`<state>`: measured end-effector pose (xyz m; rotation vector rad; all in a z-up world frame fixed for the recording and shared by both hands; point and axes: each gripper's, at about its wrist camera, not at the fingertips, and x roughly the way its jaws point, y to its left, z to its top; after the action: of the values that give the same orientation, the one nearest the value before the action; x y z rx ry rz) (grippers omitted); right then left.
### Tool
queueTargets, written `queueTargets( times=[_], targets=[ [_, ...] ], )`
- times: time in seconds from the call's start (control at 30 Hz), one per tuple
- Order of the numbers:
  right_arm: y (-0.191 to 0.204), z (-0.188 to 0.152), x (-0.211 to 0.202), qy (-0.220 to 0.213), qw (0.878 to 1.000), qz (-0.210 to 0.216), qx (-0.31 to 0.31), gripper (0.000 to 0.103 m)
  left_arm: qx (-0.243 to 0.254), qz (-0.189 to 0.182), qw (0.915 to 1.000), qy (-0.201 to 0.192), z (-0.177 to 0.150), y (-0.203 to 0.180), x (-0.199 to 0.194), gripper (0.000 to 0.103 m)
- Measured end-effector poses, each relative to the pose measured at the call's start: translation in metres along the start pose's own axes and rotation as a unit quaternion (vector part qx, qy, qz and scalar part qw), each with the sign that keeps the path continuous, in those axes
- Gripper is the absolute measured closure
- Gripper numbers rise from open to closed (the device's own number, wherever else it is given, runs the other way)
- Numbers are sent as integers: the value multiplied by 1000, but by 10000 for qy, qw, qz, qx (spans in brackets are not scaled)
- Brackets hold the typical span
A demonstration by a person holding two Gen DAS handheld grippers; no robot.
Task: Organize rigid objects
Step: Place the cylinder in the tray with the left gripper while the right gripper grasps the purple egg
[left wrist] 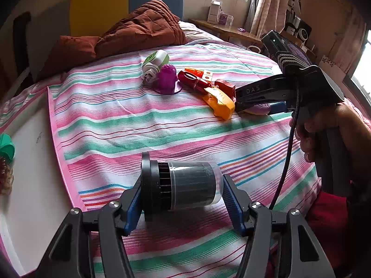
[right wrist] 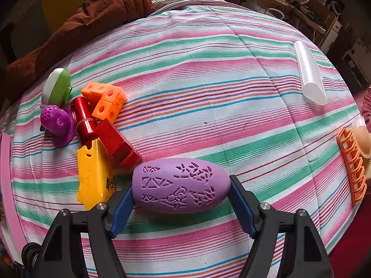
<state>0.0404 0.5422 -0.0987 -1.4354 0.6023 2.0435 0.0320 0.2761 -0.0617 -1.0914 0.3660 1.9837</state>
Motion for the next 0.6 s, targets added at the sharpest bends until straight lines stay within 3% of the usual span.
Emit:
queueTargets(
  times=[0.3, 0.47, 0.6],
  targets=[
    [0, -3, 0, -127, 9996, -163, -208, 26, 74, 35, 9994, -332, 4, -4, -25, 40],
    [-2, -4, -1, -188, 9993, -190, -254, 26, -178, -52, 9984, -531, 11, 9, -51, 40],
    [-4, -4, 0, -229, 9991, -214, -273, 26, -485, 92, 9962, -723, 13, 38, -73, 40]
  ],
)
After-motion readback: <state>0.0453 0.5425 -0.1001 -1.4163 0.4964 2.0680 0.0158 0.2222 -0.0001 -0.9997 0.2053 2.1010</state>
